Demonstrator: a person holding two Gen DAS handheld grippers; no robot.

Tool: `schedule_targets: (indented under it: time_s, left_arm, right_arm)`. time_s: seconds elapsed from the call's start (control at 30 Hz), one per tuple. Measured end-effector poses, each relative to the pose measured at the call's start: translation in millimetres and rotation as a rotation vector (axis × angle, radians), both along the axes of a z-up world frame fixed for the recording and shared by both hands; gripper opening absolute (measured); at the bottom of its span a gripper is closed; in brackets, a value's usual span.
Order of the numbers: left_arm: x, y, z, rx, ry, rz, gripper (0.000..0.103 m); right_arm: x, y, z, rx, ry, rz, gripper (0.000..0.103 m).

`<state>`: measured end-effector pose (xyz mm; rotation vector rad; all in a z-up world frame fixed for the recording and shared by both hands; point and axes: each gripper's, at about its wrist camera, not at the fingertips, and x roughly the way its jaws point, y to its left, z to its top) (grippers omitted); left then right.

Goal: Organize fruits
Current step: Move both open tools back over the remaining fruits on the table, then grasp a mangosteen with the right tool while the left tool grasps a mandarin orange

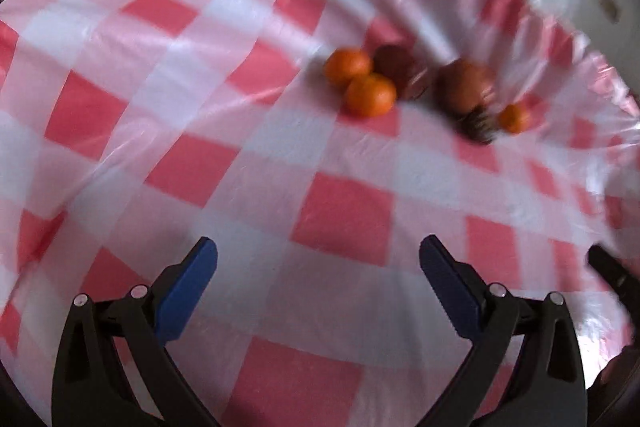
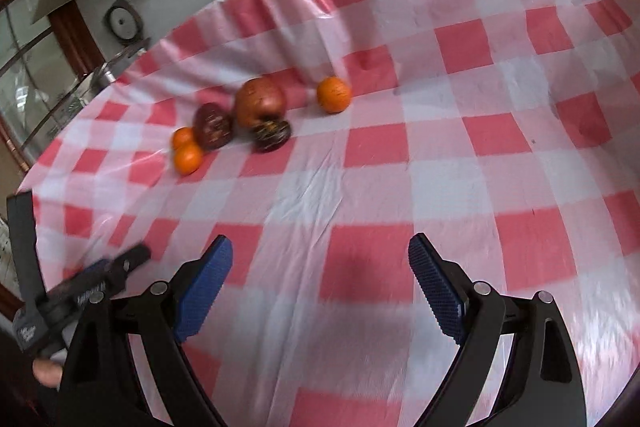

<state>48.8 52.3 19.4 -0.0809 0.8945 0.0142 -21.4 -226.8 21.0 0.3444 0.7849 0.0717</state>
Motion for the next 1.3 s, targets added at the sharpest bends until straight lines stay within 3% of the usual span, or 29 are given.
schedule_targets:
  time_s: [0.13,0.3,0.43,0.67,0.73,0.77,1.03,1.17,1.23,1.3]
  left_arm:
    - [-4,-6,-1,0.039,-0.009,-0.034,0.101]
    - [-1,-1,-5,0.006,0.015,-0.029,0.101]
    - [3,-3,-8,0.004,0.034,-0.032,0.101]
    - [1,-2,-8,0.002,0.035,-0.030,0.101]
    - [1,-2,-8,0.004,0.036,-0.030,0.101]
    - [1,-2,-8,0.005,0.037,-0.029,0.101]
    - [5,-3,-4,0.007,0.048,-0.045,0.101]
    - [5,1,0,-0.042,0.039,-0.054,0.101]
    - [15,3,2,-0.080,0.035,-0.037,0.101]
    - [36,-3,4,-0.071,0.025,-0.020,0.101]
  right_arm:
    - [37,4,-3,-0.011,0.021,0.010,0.087]
    - [103,21,-7,-0.074,0.056,0.046,0.086]
    - [150,45,-12,-0.127,0.097,0.108,0.072]
    - [176,76,-16,-0.238,0.117,0.154,0.063]
    - [174,83,-15,-0.278,0.110,0.168,0.043]
    - [171,84,-15,-0.294,0.109,0.163,0.043]
    - [119,45,-10,-0.095,0.035,0.049,0.043]
    - [111,-1,-20,0.135,0.003,-0.062,0.043]
    - [112,0,-16,0.146,-0.026,-0.055,0.043]
    - [114,6,-17,0.138,-0.024,-0.031,0.043]
